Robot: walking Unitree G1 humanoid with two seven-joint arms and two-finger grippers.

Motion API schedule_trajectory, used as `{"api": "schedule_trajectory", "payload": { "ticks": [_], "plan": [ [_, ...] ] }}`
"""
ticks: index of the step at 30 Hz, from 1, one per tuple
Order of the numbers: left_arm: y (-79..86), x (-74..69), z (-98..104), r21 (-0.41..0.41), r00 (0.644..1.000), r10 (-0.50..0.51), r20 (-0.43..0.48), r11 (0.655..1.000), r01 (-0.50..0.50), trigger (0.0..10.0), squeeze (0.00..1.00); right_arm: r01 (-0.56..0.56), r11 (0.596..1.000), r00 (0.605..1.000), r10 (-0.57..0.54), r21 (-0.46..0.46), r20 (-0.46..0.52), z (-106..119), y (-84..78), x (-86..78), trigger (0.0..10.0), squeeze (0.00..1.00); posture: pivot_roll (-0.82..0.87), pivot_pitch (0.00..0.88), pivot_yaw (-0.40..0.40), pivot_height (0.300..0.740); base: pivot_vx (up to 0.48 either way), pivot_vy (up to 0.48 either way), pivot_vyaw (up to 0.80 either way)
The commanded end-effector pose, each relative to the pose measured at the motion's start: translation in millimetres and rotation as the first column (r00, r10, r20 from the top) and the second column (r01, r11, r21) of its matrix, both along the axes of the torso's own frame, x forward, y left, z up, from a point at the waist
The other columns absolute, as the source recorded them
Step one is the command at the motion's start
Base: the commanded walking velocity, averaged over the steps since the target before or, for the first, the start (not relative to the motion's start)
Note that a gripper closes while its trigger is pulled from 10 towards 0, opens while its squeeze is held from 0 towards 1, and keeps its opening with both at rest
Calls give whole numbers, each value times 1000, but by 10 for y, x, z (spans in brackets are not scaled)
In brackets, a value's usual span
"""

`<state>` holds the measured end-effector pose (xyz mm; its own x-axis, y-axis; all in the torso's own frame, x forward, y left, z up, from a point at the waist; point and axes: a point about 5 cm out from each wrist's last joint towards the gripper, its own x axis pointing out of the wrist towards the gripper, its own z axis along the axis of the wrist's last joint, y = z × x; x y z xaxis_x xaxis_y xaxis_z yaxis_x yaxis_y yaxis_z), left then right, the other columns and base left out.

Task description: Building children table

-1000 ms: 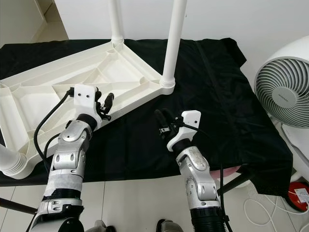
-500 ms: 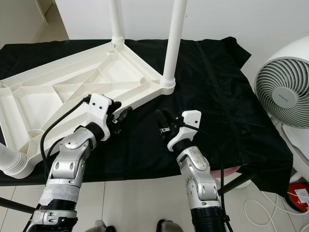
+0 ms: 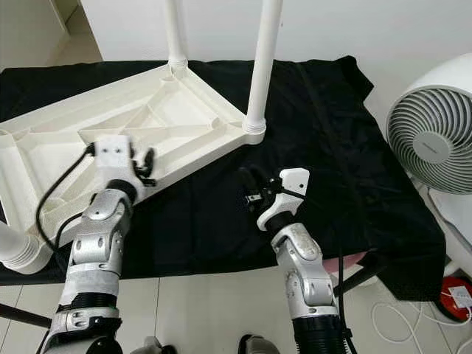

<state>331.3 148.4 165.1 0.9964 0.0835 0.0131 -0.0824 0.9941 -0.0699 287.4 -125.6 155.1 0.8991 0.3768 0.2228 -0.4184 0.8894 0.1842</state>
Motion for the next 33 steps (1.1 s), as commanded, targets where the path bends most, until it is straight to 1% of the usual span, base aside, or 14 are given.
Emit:
{"api": "schedule_trajectory", "payload": {
  "ticks": [1, 5, 13, 15, 17, 18, 19, 21, 23, 24, 25, 27, 32, 33],
  "plan": [
    [61, -25, -55, -17, 993, 108, -36, 994, -109, 10000, 0, 8, 1000, 1000, -8, -10, -5, -22, -2, 9, 10000, 0, -118, 98, 30, 740, 0, 0, 0],
    [94, -29, -54, -32, 984, 168, -49, 985, -170, 10000, 0, 8, 1000, 1000, -8, -11, -4, -23, 1, 8, 10000, 0, -116, 99, 31, 740, 0, 0, 0],
    [17, -23, -72, -34, 992, 115, -52, 993, -116, 10000, 0, 6, 1000, 1000, -6, -21, -3, -27, 5, 1, 10000, 0, -116, 99, 31, 740, 0, 0, 0],
    [-49, -97, -118, 59, 997, -64, -38, 996, 66, 10000, 0, 8, 1000, 1000, -8, -26, -2, -29, -18, -4, 10000, 0, -120, 103, 33, 740, 0, 0, 0],
    [-49, -97, -118, 59, 997, -64, -38, 996, 66, 10000, 0, 8, 1000, 1000, -8, -26, -2, -29, -18, -4, 10000, 0, -120, 103, 33, 740, 0, 0, 0],
    [-51, -142, -174, 107, 988, -138, -64, 984, 144, 10000, 0, 8, 1000, 1000, -8, -29, -1, -27, -27, -4, 10000, 0, -120, 103, 33, 740, 0, 0, 0],
    [-51, -142, -174, 107, 988, -138, -64, 984, 144, 10000, 0, 8, 1000, 1000, -8, -29, -1, -27, -27, -4, 10000, 0, -120, 103, 33, 740, 0, 0, 0],
    [57, -211, -222, 174, 961, -257, -102, 947, 271, 10000, 0, 4, 999, 1000, -4, -37, 0, -25, -36, -2, 10000, 0, -110, 110, 30, 740, 0, 0, 0],
    [57, -211, -222, 174, 961, -257, -102, 947, 271, 10000, 0, 4, 999, 1000, -4, -37, 0, -25, -36, -2, 10000, 0, -110, 110, 30, 740, 0, 0, 0],
    [131, -224, -214, 209, 948, -297, -112, 926, 314, 10000, 0, 0, 999, 1000, 0, -40, -1, -25, -33, -2, 10000, 0, -104, 111, 25, 740, 0, 0, 0],
    [131, -224, -214, 209, 948, -297, -112, 926, 314, 10000, 0, 0, 999, 1000, 0, -40, -1, -25, -33, -2, 10000, 0, -104, 111, 25, 740, 0, 0, 0],
    [294, -221, -187, 263, 930, -339, -141, 893, 366, 10000, 0, -5, 999, 1000, 5, -44, -1, -26, -31, 0, 10000, 0, -104, 111, 25, 740, 0, 0, 0],
    [388, -215, -180, 300, 913, -370, -170, 863, 405, 10000, 0, -7, 999, 1000, 7, -47, 1, -29, -30, 6, 10000, 0, -99, 110, 26, 740, 0, 0, 0],
    [406, -210, -179, 298, 905, -389, -173, 855, 424, 10000, 980, -5, 999, 1000, 5, -48, 2, -27, -34, 12, 10000, 0, -100, 108, 28, 740, 0, 0, 0]
  ]
}}
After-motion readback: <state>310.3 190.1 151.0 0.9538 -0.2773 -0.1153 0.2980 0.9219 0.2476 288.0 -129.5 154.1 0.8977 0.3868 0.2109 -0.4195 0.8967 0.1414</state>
